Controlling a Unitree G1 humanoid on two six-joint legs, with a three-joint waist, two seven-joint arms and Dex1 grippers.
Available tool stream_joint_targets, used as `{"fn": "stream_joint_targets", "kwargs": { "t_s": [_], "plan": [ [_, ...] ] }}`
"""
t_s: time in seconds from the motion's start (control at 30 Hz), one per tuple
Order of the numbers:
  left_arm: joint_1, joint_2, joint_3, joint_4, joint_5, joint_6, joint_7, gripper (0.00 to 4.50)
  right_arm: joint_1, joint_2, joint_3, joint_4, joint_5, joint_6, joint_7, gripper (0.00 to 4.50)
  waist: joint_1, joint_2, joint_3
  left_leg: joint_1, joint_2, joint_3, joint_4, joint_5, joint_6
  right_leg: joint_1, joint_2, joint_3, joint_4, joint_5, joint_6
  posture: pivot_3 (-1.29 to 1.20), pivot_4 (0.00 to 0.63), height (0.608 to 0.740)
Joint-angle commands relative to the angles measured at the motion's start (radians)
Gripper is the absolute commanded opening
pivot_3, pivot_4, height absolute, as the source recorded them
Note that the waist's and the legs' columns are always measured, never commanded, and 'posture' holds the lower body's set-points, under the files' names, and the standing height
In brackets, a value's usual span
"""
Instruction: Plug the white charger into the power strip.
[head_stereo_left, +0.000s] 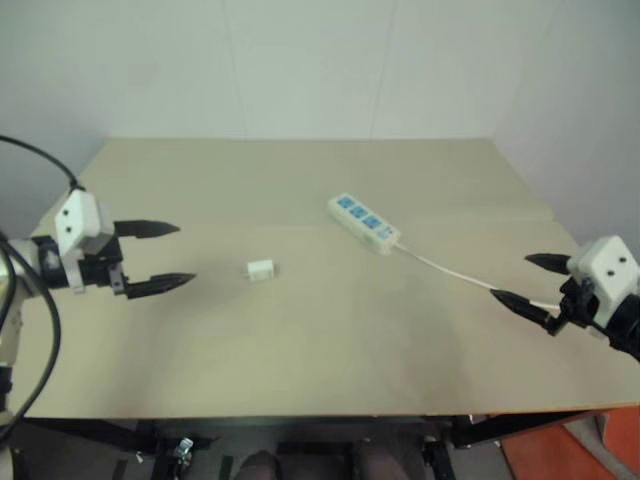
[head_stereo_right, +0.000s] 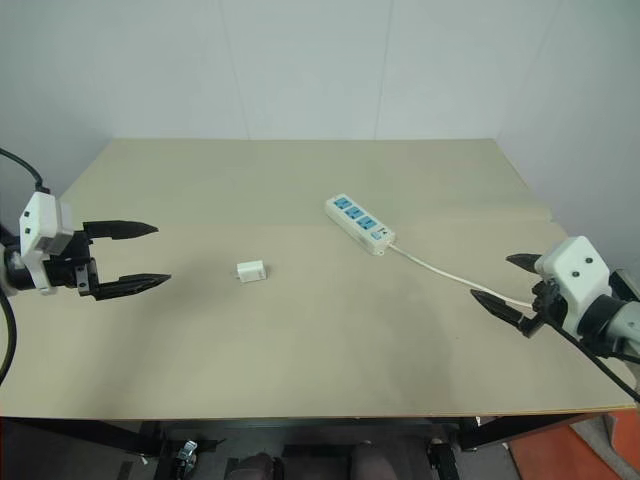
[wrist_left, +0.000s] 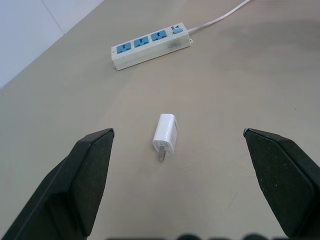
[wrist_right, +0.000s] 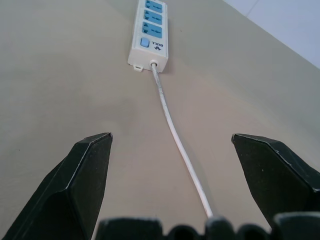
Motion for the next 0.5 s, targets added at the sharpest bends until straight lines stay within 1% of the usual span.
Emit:
{"fn": "stream_joint_targets", "kwargs": {
  "t_s": [0.03,0.33,0.5],
  "plan": [
    [-0.01,0.007,0.025,-0.027,-0.02,-0.002,0.008,4.5,0.0,-0.007,-0.011,-0.03,-0.001,0.003,-0.012,4.47,0.0,0.0,0.0,0.0,0.0,0.0,0.0,0.0,0.0,0.0,0.0,0.0,0.0,0.0,0.0,0.0,0.15,0.74],
    [0.001,0.007,0.032,-0.05,-0.026,0.002,0.01,4.5,-0.014,-0.014,-0.021,-0.019,0.034,0.051,-0.009,4.47,0.001,0.0,0.0,0.0,0.0,0.0,0.0,0.0,0.0,0.0,0.0,0.0,0.0,0.0,0.0,0.0,0.15,0.74],
    [0.007,0.017,0.041,-0.044,-0.023,0.002,0.009,4.5,-0.016,-0.004,-0.007,-0.02,0.023,0.044,-0.013,4.47,0.0,0.0,0.0,0.0,0.0,0.0,0.0,0.0,0.0,0.0,0.0,0.0,0.0,0.0,0.0,0.0,0.15,0.74]
  ]
}}
